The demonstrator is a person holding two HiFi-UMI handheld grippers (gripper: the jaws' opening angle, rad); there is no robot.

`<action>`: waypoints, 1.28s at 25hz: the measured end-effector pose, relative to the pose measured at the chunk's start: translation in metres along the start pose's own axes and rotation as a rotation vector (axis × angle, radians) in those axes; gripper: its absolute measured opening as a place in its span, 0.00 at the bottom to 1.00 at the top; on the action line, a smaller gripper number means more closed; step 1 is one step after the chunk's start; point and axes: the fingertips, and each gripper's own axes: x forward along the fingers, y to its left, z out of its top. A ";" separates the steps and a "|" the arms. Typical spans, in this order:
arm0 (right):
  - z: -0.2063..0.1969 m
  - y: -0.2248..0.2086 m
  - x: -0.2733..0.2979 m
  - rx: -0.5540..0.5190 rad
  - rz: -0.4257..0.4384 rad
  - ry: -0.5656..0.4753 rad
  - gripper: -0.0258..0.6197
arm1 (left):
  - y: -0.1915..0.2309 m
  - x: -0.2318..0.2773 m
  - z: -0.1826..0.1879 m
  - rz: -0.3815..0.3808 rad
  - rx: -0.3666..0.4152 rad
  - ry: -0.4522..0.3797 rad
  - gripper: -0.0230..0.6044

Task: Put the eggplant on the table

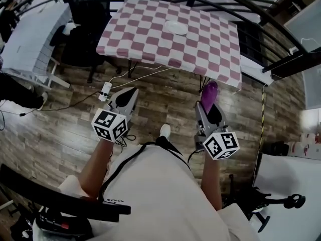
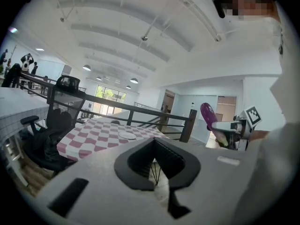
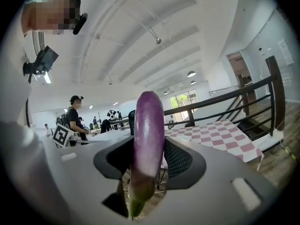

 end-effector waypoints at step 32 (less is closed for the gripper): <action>0.029 -0.185 0.045 0.036 0.092 0.052 0.35 | -0.046 0.167 0.017 0.075 0.025 0.027 0.04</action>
